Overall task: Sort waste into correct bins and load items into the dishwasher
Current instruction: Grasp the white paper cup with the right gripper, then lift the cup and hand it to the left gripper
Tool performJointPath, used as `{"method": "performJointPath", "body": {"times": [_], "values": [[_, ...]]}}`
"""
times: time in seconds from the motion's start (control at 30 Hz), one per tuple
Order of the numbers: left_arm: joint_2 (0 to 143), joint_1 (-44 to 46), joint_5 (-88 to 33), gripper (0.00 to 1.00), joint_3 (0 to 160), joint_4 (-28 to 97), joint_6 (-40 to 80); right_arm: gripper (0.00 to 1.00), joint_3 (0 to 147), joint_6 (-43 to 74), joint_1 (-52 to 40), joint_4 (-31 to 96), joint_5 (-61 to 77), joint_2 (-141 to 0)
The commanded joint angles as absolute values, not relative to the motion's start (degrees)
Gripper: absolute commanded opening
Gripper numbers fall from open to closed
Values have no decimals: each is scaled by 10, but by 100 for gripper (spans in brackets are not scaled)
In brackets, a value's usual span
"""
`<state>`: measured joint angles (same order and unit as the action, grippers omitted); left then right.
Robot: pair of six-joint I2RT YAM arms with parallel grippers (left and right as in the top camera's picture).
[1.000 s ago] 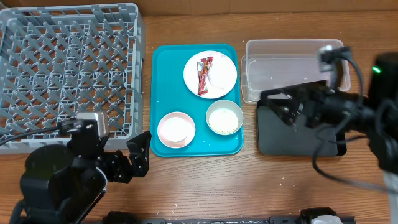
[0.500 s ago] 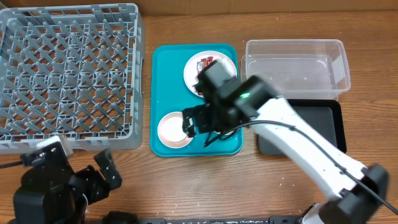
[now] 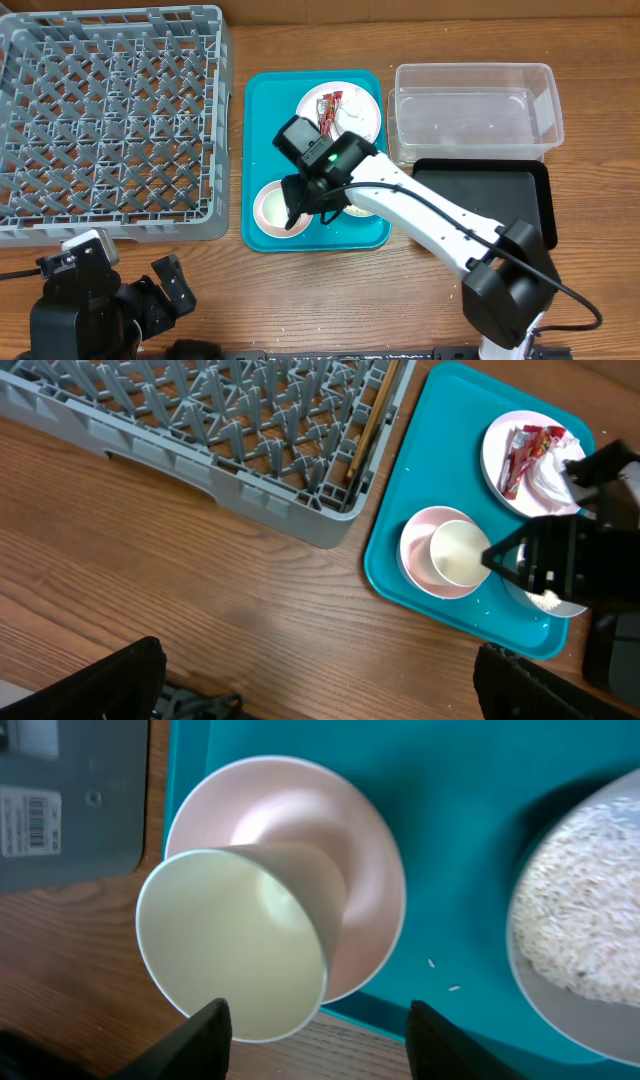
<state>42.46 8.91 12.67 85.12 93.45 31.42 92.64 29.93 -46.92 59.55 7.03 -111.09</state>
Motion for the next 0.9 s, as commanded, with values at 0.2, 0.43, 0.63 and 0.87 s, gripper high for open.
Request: {"method": "performJointPath", "body": {"times": [0.2,0.43,0.63,0.87], "values": [[427,86,126,100,860,932,321,42,928,305,-474,580,60,-1150],[427,86,126,100,860,916,321,31,924,320,-476,562,60,-1151],[427,86,126,100,860,909,321,14,898,345,-474,536,60,-1151],[427,86,125,100,860,901,321,4,930,314,-455,558,103,-1097]]}}
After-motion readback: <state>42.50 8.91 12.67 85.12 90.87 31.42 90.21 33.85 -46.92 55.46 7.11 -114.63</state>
